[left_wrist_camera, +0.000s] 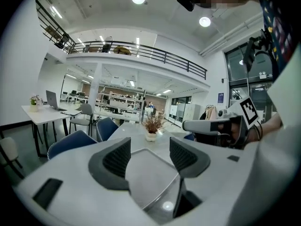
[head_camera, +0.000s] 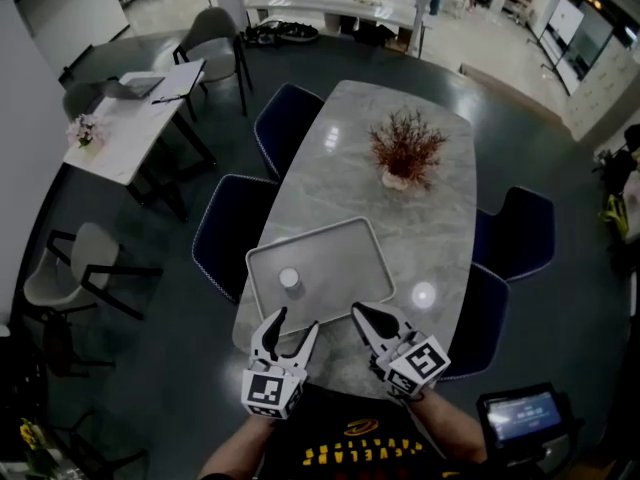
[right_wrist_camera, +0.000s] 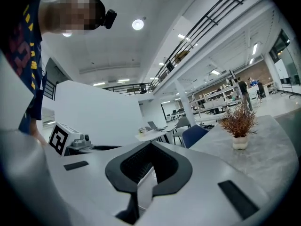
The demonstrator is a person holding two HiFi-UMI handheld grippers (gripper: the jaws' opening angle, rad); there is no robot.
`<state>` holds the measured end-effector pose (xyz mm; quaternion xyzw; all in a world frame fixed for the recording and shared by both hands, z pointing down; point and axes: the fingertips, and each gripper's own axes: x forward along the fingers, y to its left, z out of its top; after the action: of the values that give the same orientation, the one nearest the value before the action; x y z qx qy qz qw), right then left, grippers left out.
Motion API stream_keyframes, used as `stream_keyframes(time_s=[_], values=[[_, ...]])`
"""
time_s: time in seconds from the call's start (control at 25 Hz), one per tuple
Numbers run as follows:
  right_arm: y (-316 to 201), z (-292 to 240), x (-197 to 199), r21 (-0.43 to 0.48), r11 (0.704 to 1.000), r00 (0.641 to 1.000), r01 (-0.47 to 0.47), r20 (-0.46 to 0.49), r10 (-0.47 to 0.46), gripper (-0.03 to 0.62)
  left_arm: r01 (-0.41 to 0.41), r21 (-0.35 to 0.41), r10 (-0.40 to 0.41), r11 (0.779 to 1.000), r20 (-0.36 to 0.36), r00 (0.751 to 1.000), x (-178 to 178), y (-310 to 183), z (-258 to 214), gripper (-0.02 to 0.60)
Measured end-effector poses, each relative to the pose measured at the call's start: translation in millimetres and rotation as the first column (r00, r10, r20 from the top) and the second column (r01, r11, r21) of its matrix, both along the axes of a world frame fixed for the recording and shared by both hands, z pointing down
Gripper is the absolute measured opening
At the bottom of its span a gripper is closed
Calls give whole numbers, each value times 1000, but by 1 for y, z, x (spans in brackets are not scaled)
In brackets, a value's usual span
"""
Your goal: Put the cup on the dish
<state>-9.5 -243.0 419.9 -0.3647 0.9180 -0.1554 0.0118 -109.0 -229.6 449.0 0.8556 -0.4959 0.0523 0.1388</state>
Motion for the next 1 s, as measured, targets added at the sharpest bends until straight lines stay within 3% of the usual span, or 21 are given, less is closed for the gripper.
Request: stream_keyframes(time_s=[0.36,0.56,0.84,1.0], values=[[-4,-38,3,20,998,998,-54,39,53,6,-39,56,42,998,-48,998,12,7,-56,261],[-1,-60,-2,43,998,997,-55,48,53,6,-43,75,49,996,-80,996,19,9,-83,224],[2,-82,-7,87,994,998,-65,25,63,6,-80,86,91,993,-128,988,29,15,-99,224],[2,-80,-3,111,990,996,-84,0,84,6,-110,68,117,992,-114,987,32,16,-91,224]])
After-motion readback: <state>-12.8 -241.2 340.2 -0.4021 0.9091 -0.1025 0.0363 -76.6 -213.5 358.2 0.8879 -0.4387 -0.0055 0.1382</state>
